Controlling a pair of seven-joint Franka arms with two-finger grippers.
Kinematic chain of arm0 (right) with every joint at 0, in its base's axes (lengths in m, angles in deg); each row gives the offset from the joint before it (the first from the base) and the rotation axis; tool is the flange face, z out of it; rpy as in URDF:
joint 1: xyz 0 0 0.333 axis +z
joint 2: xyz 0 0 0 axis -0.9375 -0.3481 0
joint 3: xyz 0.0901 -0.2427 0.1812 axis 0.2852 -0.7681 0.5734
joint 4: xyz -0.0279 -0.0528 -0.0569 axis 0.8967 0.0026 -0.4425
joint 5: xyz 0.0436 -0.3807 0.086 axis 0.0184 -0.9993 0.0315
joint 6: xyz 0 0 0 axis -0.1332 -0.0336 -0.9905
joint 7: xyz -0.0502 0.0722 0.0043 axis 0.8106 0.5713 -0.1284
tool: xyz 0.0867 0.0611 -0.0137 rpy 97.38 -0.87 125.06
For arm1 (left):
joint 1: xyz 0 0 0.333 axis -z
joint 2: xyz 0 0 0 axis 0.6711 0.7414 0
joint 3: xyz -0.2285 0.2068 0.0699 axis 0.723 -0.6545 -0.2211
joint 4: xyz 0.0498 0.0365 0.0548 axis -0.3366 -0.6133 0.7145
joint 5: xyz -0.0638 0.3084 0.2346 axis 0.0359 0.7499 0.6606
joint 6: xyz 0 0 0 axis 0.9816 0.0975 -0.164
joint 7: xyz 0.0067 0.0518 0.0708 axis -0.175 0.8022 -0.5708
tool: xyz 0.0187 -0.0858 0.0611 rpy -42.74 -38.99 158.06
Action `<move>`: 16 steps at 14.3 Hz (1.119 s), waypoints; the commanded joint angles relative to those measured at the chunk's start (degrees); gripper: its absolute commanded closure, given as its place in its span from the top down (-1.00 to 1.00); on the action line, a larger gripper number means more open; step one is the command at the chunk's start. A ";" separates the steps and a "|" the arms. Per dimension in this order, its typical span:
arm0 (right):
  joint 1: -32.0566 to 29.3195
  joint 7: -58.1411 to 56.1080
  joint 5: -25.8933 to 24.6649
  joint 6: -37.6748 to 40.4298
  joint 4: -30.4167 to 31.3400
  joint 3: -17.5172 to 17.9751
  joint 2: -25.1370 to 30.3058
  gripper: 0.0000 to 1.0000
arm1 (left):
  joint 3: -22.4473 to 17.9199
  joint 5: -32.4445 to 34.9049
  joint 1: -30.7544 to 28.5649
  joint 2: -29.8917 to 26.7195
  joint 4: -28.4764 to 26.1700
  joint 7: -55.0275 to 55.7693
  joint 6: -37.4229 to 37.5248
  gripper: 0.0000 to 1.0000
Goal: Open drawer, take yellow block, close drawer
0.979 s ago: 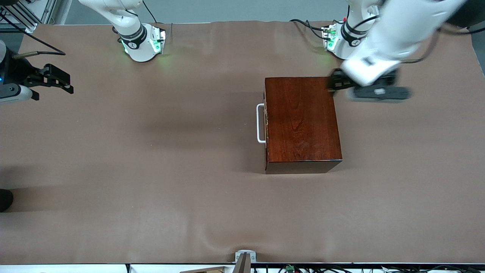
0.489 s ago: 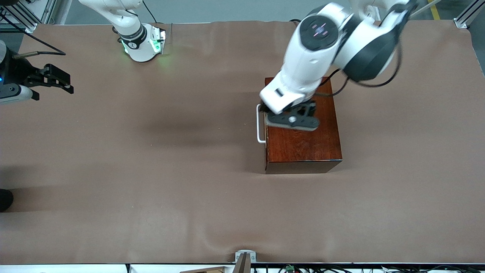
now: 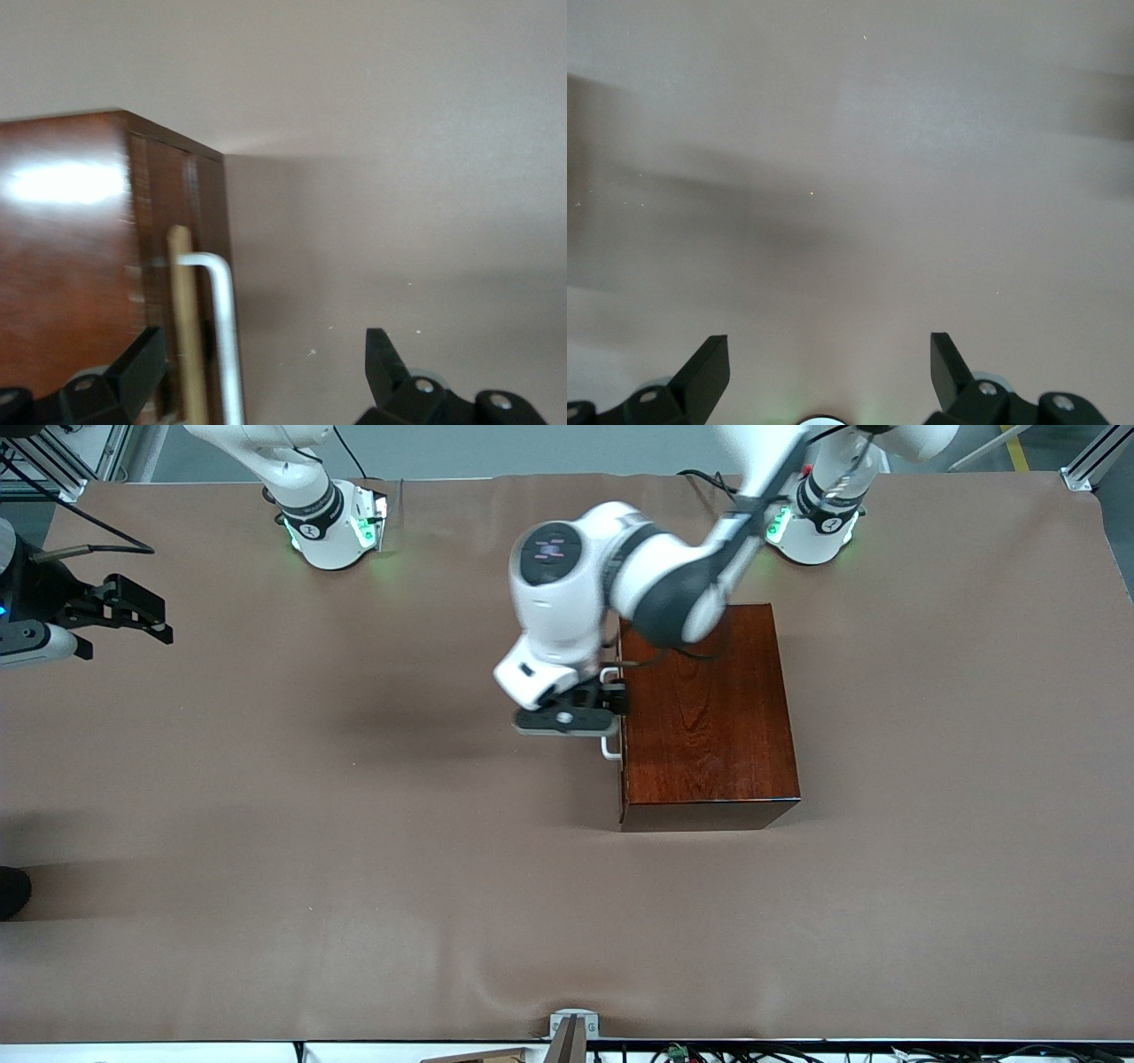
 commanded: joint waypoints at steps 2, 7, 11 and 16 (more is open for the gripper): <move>-0.78 0.46 0.30 0.01 0.39 0.80 0.87 1.00 | -2.60 0.91 2.24 3.96 4.53 1.69 2.78 1.00; -0.78 0.46 0.30 0.01 0.47 0.80 0.87 1.00 | -2.78 1.97 4.09 5.71 3.74 2.73 9.64 1.00; -0.70 0.46 0.48 0.01 0.39 0.89 0.87 1.00 | -2.87 2.32 4.18 7.82 3.91 4.59 8.77 1.00; -0.70 0.46 0.56 0.01 0.47 0.89 0.78 1.00 | -2.78 4.25 4.80 10.02 3.82 7.74 8.77 1.00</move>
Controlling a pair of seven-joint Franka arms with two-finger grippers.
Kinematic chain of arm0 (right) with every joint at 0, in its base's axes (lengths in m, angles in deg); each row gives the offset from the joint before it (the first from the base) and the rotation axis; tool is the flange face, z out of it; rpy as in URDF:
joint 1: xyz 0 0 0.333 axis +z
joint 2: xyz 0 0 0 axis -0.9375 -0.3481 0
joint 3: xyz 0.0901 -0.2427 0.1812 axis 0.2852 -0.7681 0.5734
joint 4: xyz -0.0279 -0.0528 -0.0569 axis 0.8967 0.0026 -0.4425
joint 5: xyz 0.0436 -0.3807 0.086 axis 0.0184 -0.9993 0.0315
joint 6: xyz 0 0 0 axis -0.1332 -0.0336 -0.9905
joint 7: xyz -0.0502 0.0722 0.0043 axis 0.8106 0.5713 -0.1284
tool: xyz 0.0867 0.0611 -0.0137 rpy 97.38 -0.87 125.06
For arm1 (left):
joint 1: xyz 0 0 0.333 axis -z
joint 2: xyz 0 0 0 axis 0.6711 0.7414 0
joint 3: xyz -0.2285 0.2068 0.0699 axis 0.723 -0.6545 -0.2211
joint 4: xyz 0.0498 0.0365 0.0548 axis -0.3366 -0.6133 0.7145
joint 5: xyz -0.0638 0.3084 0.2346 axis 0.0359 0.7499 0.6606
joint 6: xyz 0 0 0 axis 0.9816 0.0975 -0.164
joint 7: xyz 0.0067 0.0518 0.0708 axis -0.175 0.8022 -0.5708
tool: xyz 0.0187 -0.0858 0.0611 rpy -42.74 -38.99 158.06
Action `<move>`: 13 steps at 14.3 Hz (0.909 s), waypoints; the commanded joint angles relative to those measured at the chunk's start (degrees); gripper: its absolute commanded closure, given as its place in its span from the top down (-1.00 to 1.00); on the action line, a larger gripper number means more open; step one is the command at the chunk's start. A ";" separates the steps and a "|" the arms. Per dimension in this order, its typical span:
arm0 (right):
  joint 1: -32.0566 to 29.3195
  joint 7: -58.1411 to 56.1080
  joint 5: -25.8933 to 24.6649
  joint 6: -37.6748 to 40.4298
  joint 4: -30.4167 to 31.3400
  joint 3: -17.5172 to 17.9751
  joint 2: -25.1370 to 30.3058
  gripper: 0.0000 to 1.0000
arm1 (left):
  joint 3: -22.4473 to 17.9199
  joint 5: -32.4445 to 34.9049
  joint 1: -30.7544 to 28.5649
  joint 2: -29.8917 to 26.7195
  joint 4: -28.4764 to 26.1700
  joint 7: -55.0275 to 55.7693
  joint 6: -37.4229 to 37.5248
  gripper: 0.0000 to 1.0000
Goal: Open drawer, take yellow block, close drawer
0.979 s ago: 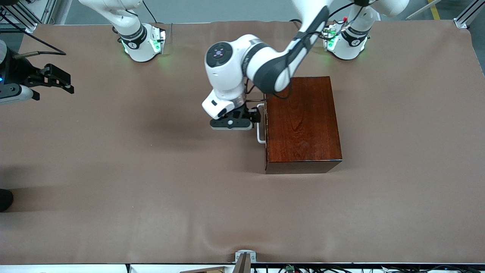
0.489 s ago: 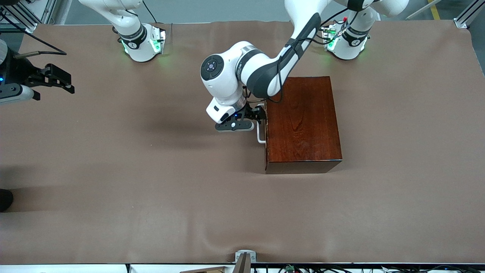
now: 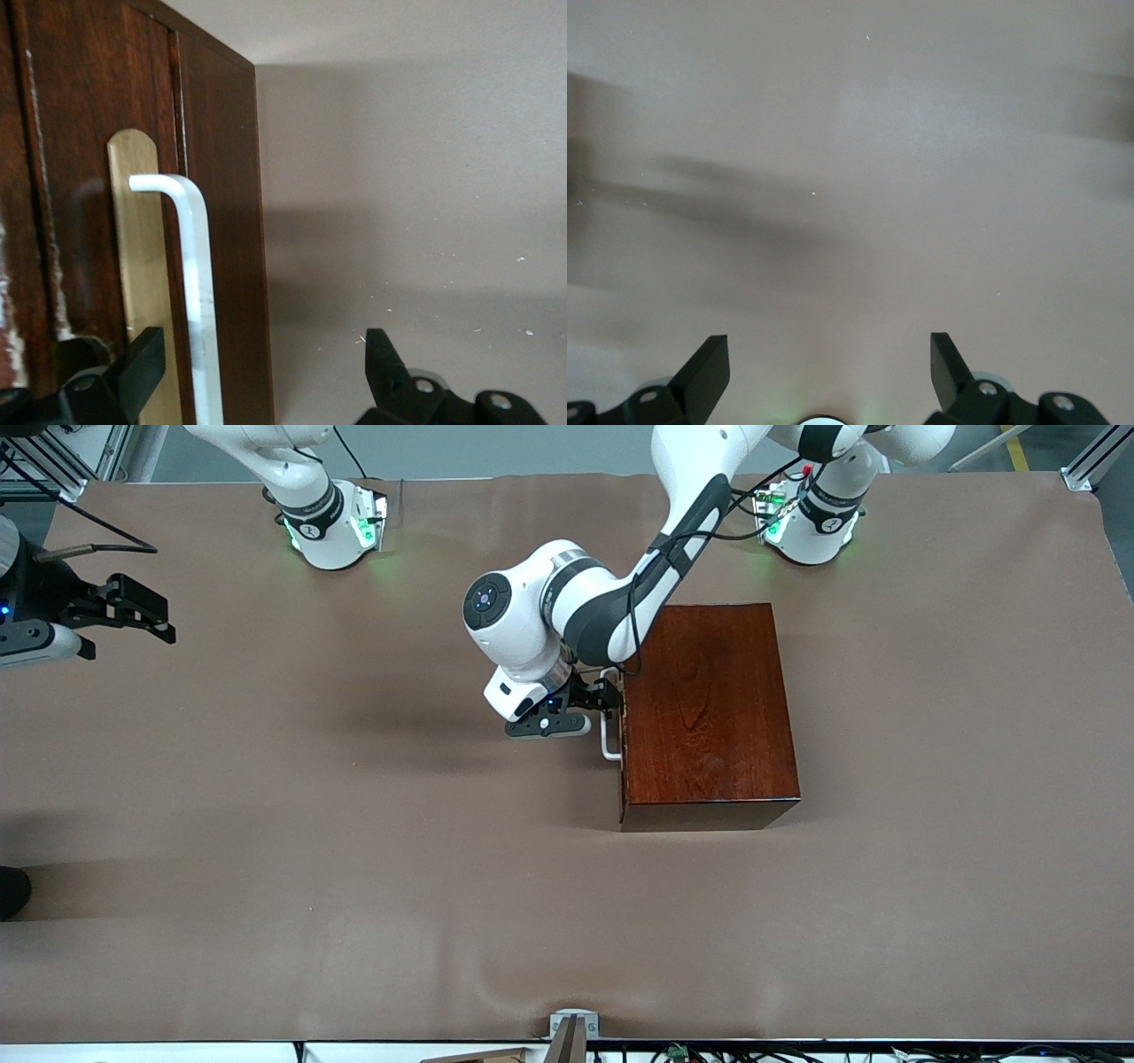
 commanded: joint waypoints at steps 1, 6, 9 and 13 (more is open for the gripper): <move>-0.70 0.46 0.52 0.01 0.38 0.58 0.78 1.00 | -0.79 1.98 0.95 2.51 1.67 2.41 0.32 1.00; -1.14 0.37 0.34 -0.17 0.03 0.58 0.61 1.00 | -0.61 1.80 0.95 3.13 1.67 5.30 -2.75 1.00; -1.22 0.37 0.34 -0.17 0.21 0.58 0.52 1.00 | -0.17 1.45 1.03 3.65 1.84 9.60 -8.19 1.00; -1.84 0.37 0.34 0.10 0.21 0.50 0.17 1.00 | 1.23 -0.83 1.21 4.09 2.02 14.35 -14.27 1.00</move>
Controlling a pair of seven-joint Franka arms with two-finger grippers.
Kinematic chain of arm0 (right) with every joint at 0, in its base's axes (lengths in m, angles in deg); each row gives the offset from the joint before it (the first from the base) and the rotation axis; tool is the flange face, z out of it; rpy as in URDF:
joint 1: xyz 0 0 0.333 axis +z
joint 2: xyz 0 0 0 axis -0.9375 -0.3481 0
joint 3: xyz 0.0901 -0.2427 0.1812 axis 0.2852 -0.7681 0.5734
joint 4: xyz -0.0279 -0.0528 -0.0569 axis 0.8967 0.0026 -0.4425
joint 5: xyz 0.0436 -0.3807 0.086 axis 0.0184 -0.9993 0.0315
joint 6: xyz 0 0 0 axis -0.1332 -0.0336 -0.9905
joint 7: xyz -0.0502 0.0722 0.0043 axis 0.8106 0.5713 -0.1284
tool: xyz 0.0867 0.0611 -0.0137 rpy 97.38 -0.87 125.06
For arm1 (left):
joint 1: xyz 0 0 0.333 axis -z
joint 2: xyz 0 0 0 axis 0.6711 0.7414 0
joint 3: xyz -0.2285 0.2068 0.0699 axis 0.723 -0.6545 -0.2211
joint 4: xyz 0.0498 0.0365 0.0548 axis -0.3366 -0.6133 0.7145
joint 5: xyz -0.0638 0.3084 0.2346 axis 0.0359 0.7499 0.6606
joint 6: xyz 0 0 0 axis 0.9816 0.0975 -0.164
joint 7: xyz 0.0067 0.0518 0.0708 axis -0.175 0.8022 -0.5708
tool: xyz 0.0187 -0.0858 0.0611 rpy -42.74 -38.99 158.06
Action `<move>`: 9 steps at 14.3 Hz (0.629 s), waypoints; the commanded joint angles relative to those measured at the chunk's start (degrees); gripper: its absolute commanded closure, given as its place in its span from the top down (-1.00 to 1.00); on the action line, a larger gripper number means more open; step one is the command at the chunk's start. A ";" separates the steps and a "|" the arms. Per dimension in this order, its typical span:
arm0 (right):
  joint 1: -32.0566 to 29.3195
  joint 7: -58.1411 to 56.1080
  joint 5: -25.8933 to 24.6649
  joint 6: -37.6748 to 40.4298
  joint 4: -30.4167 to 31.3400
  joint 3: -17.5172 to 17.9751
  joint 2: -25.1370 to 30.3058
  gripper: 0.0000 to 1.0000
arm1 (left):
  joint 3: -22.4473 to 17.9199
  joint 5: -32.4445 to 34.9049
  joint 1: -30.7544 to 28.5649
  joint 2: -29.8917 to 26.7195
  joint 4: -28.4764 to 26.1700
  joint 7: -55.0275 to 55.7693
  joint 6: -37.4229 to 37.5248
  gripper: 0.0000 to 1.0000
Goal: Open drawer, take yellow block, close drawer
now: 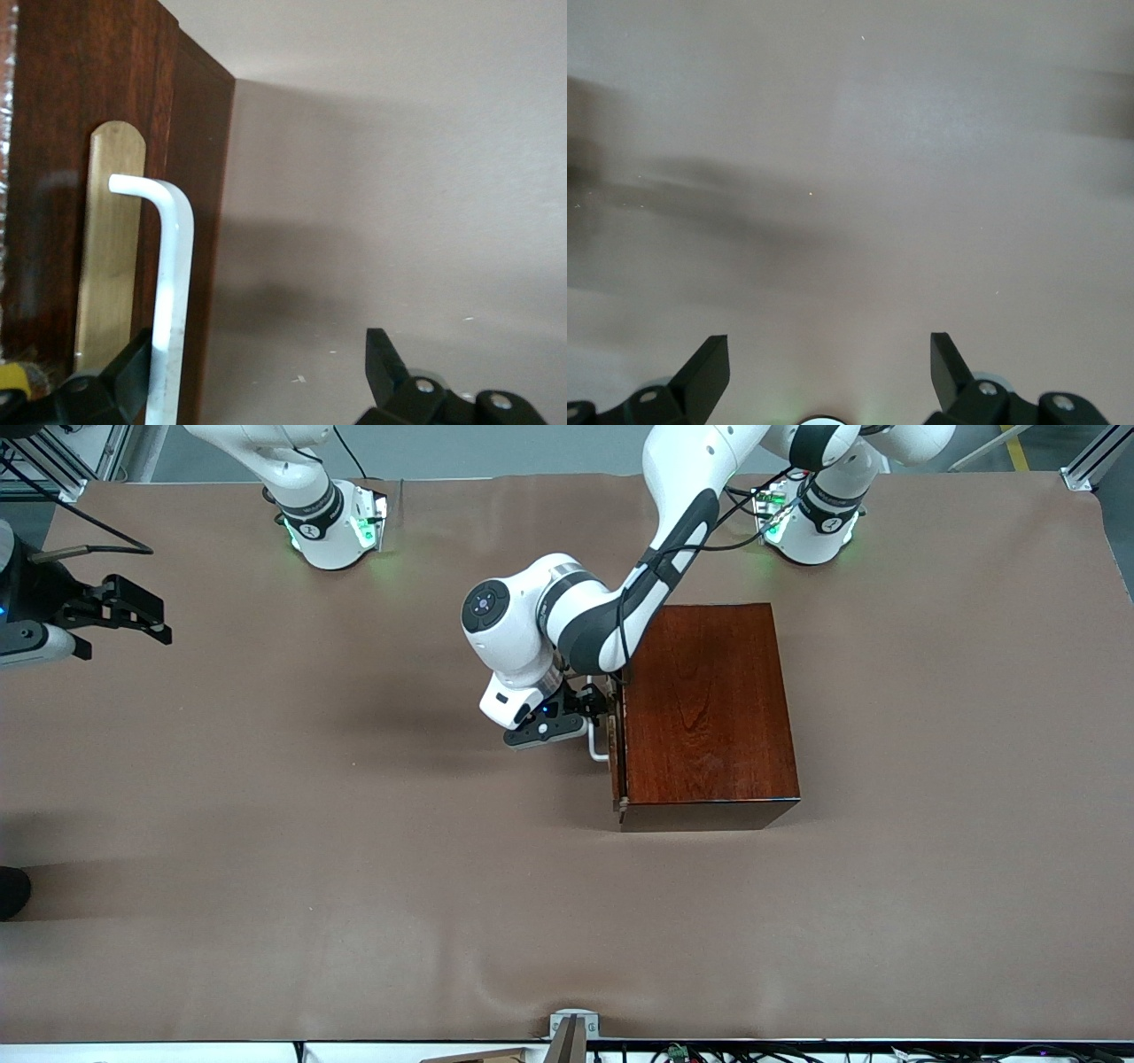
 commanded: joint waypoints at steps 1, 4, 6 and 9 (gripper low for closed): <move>-1.43 0.33 0.34 0.05 0.21 0.90 0.24 1.00 | 1.66 -1.31 0.99 2.15 2.11 4.69 -7.87 1.00; -1.43 0.33 0.34 0.05 0.21 0.90 0.15 1.00 | 2.71 -1.31 1.08 2.59 2.20 9.17 -12.00 1.00; -1.96 -0.02 0.43 -0.04 0.03 0.90 0.06 1.00 | 3.24 -1.31 1.16 2.85 2.20 11.72 -15.25 1.00; -1.61 0.33 0.43 -0.22 0.03 0.90 0.06 1.00 | 3.33 -1.31 1.51 2.85 2.20 14.10 -18.77 1.00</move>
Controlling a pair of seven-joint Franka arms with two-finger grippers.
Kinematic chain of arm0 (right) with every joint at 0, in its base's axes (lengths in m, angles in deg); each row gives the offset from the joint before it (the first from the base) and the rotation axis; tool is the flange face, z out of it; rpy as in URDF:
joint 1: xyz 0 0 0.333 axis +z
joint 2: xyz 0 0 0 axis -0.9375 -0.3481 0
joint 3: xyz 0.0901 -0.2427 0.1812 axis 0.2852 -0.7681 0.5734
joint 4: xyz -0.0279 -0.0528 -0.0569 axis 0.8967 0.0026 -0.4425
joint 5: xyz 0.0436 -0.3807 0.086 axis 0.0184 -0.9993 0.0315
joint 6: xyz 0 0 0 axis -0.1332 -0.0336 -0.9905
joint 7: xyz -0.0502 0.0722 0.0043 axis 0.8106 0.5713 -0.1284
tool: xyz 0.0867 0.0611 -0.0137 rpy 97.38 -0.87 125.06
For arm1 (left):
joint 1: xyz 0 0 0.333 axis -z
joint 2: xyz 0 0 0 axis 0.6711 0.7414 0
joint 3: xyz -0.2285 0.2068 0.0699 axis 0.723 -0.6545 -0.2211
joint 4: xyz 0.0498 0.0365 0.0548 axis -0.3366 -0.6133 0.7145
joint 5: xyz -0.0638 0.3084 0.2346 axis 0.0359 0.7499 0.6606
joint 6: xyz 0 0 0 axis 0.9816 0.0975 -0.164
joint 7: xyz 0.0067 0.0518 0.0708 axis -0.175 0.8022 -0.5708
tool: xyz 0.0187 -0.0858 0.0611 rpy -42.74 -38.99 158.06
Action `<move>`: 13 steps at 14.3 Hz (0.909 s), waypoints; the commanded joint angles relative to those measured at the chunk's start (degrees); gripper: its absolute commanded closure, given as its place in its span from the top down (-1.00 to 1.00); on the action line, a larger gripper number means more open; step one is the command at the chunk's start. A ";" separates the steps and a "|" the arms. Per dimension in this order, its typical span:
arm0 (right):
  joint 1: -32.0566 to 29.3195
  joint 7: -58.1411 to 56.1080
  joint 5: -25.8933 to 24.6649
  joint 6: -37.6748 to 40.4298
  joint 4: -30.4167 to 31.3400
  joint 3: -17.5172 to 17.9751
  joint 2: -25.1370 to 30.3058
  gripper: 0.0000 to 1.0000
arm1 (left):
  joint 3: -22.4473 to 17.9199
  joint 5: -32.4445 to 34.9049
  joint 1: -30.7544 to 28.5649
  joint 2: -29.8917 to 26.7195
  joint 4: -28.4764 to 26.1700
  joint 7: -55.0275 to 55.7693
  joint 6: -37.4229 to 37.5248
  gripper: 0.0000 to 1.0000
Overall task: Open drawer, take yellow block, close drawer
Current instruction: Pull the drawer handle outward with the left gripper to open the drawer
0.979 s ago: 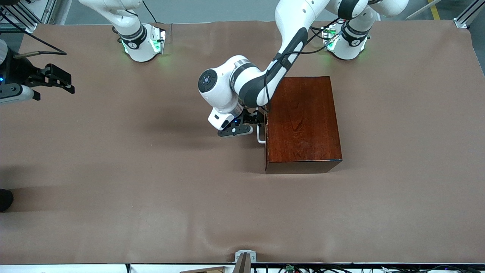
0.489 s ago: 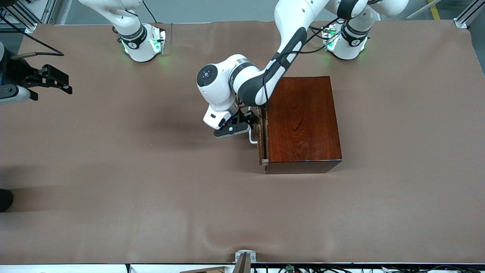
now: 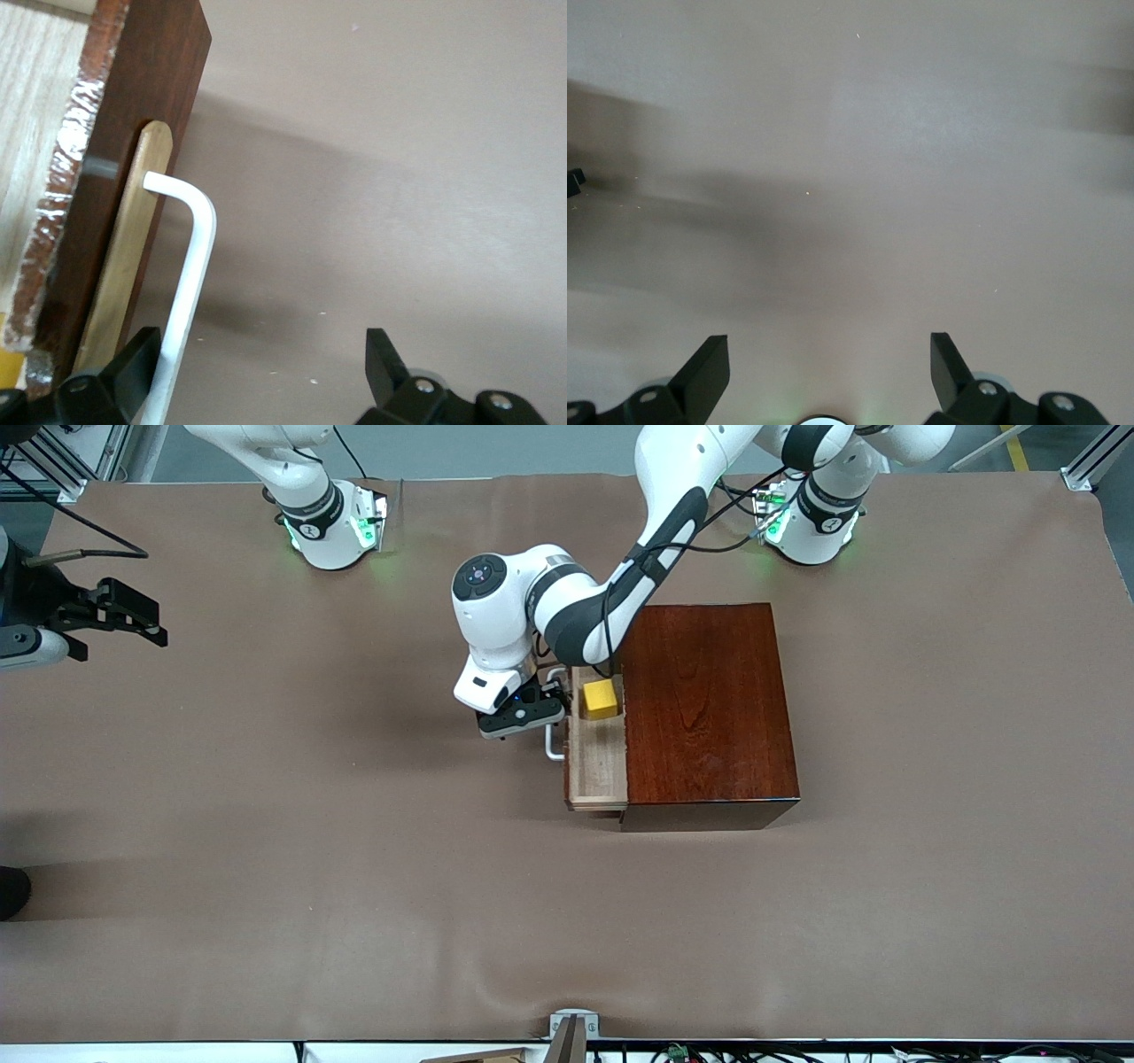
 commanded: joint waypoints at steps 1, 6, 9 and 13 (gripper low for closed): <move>-1.18 0.33 0.43 -0.28 0.03 0.95 0.26 1.00 | 1.50 -1.24 0.88 2.51 2.61 4.76 -8.36 1.00; -1.62 0.24 0.34 -0.28 -0.06 0.95 0.26 1.00 | 1.85 -1.24 0.97 2.78 2.61 6.61 -11.63 1.00; -1.71 0.33 0.17 -0.37 -0.06 0.95 -0.27 1.00 | 1.59 -1.16 0.27 1.64 2.26 6.18 -10.84 1.00; -2.58 0.42 -0.01 -1.16 -0.06 0.95 -1.58 1.00 | 0.97 -0.54 -0.70 -0.56 2.26 1.88 -7.41 1.00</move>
